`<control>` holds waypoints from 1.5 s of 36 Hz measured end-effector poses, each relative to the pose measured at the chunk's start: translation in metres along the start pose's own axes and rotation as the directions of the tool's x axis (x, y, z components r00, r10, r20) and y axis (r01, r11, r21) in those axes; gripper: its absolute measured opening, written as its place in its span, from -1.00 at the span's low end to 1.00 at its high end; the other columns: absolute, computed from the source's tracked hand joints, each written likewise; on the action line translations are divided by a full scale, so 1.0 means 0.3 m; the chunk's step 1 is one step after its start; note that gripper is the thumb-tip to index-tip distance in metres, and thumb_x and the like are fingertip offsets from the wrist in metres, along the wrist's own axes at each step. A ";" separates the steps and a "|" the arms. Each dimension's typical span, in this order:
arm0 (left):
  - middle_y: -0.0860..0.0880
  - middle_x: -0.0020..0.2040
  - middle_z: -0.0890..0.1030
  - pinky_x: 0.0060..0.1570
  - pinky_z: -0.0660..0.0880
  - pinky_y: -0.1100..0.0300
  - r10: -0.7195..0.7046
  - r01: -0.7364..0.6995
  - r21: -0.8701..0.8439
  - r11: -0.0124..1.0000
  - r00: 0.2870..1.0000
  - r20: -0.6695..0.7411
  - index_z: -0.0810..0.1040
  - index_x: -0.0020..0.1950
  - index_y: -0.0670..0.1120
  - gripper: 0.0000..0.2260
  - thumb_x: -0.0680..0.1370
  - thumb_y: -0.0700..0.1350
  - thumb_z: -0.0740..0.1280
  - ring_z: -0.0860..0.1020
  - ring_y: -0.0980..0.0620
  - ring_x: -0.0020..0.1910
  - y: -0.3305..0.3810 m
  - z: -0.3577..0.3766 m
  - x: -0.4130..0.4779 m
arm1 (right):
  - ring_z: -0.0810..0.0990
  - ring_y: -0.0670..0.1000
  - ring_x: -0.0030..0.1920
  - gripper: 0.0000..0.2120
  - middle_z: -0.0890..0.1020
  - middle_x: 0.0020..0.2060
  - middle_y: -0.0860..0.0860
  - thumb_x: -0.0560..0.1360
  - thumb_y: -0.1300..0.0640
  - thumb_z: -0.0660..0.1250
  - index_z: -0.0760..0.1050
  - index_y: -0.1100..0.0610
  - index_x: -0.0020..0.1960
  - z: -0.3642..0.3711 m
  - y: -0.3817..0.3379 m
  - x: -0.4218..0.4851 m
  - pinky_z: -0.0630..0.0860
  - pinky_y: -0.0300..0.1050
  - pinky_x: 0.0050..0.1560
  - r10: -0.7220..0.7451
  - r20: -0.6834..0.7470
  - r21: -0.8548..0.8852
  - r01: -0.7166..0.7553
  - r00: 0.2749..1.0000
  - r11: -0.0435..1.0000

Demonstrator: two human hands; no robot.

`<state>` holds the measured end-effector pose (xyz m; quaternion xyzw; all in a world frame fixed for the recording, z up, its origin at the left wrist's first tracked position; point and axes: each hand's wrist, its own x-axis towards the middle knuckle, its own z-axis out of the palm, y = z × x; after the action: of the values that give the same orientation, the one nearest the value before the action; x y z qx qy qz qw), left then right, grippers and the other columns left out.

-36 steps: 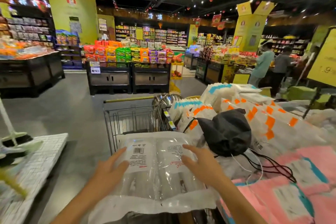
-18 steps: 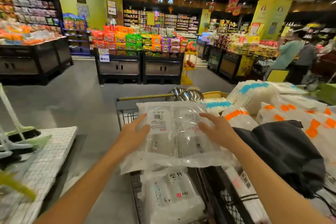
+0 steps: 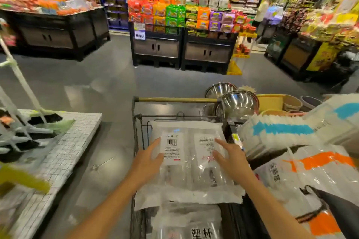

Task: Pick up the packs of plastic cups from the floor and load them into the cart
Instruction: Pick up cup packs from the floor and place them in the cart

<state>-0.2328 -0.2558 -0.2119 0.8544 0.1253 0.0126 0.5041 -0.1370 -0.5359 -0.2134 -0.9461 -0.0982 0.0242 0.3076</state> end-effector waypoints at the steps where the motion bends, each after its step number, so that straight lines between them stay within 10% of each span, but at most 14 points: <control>1: 0.18 0.29 0.51 -0.10 0.40 0.52 -0.026 0.027 0.003 1.000 1.000 -0.009 0.21 0.52 0.20 -0.52 0.63 -0.05 0.23 0.52 0.24 0.04 -0.039 0.033 0.048 | 0.48 0.03 0.18 -0.51 0.51 0.15 0.05 0.54 -0.14 0.32 0.37 -0.17 0.46 0.050 0.041 0.054 0.40 -0.08 0.25 0.020 0.014 0.011 -0.020 1.000 1.000; 6: 0.15 0.22 0.55 -0.17 0.46 0.55 -0.179 0.179 -0.004 0.984 0.983 -0.032 0.23 0.49 0.20 -0.50 0.61 -0.15 0.26 0.57 0.22 -0.03 -0.226 0.215 0.248 | 0.35 0.07 0.32 -0.53 0.37 0.34 0.01 0.56 -0.12 0.30 0.33 -0.23 0.45 0.291 0.219 0.237 0.35 -0.04 0.33 0.090 0.104 0.024 -0.093 0.990 0.995; 11: 0.47 0.14 0.49 0.18 0.40 0.48 -0.273 0.273 -0.051 0.961 0.962 0.012 0.26 0.43 0.21 -0.47 0.59 -0.25 0.30 0.49 0.43 0.11 -0.435 0.385 0.367 | 0.30 0.06 0.35 -0.54 0.28 0.41 -0.04 0.59 -0.12 0.25 0.27 -0.28 0.46 0.506 0.407 0.338 0.35 -0.01 0.36 0.163 0.226 0.006 -0.168 0.961 0.986; 16: 0.06 0.26 0.49 0.29 0.47 0.05 -0.386 0.385 0.014 0.923 0.921 0.054 0.26 0.40 0.35 -0.45 0.54 -0.11 0.35 0.49 0.09 0.23 -0.605 0.510 0.390 | 0.32 0.03 0.30 -0.51 0.25 0.39 -0.08 0.58 -0.04 0.28 0.21 -0.34 0.43 0.619 0.515 0.336 0.34 -0.06 0.33 0.226 0.304 -0.013 -0.234 0.925 0.972; 28: -0.04 0.47 0.20 0.37 0.36 0.01 -0.476 0.468 0.248 0.848 0.879 -0.031 0.18 0.47 0.29 -0.46 0.55 0.02 0.30 0.35 -0.04 0.37 -0.556 0.552 0.410 | 0.14 0.11 0.50 -0.50 0.08 0.53 -0.01 0.61 -0.03 0.24 0.18 -0.25 0.50 0.600 0.503 0.323 0.27 0.02 0.44 0.278 0.342 -0.030 -0.285 0.898 0.958; 40: 0.06 0.41 0.35 0.34 0.29 0.10 0.005 -0.018 0.339 0.941 0.999 0.038 0.35 0.46 0.11 -0.57 0.59 0.08 0.24 0.31 0.03 0.40 -0.123 0.270 0.512 | 0.43 0.08 0.27 -0.55 0.46 0.26 0.02 0.58 -0.07 0.25 0.36 -0.05 0.45 0.232 0.192 0.388 0.44 -0.05 0.24 0.097 0.138 -0.108 -0.082 0.986 0.991; 54: -0.02 0.41 0.42 0.26 0.44 -0.06 0.396 -0.501 0.314 0.807 0.852 0.344 0.35 0.44 0.11 -0.48 0.52 0.26 0.23 0.44 -0.07 0.32 0.350 -0.095 0.172 | 0.54 0.09 0.21 -0.61 0.57 0.22 0.05 0.60 -0.05 0.25 0.46 0.07 0.37 -0.267 -0.321 -0.247 0.44 -0.07 0.19 0.185 -0.163 -0.074 -0.199 0.969 0.977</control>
<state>-0.1661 -0.2679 -0.1126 0.9365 -0.1495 -0.0058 0.3170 -0.2176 -0.5206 -0.0932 -0.9630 0.0170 -0.0244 0.2679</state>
